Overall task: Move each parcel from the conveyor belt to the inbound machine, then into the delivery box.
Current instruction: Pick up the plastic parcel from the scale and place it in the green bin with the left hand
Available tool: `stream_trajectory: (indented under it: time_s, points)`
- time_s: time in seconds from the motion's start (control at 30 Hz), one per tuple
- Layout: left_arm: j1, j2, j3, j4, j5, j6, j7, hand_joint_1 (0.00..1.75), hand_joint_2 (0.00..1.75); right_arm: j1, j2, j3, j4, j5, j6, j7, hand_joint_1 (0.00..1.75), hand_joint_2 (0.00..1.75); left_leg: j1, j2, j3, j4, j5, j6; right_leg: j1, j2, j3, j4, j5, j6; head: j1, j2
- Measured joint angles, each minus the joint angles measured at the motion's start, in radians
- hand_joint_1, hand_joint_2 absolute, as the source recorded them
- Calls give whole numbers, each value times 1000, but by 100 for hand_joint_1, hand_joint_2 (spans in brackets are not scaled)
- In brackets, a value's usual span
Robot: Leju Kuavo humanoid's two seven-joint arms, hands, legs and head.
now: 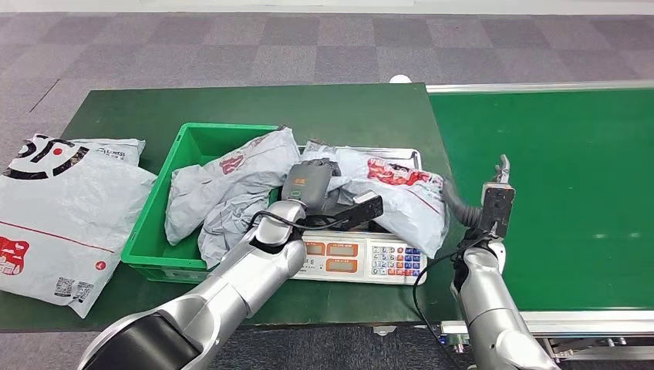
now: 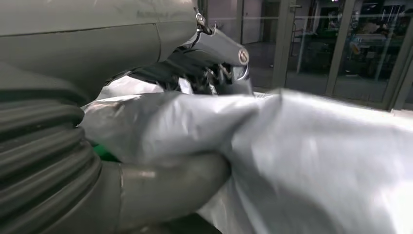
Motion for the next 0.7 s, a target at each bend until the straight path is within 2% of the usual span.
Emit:
stream_trajectory:
  time_s: [0.2,0.27,0.4,0.57,0.7]
  points:
    - [-6,0,-6,9,-6,-124,16,175,175,-7,0,0,11,-2,-1,0,0,175,0,0,0,0,0,0,0,0,0,0,0,0,0,0]
    - [-7,0,-12,8,-2,-122,7,175,175,-9,0,0,13,-4,0,0,0,175,0,0,0,0,0,0,0,0,0,0,0,0,0,0]
    - [1,0,-13,-7,21,78,-86,175,175,-9,0,0,14,-6,2,0,0,175,0,0,0,0,0,0,0,0,0,0,0,0,0,0]
    - [15,1,2,-32,27,165,-137,175,175,-9,0,0,14,-5,4,0,0,175,0,0,0,0,0,0,0,0,0,0,0,0,0,0]
    - [37,3,35,-61,44,298,-240,175,175,-10,0,0,14,-5,4,0,0,175,0,0,0,0,0,0,0,0,0,0,0,0,0,0]
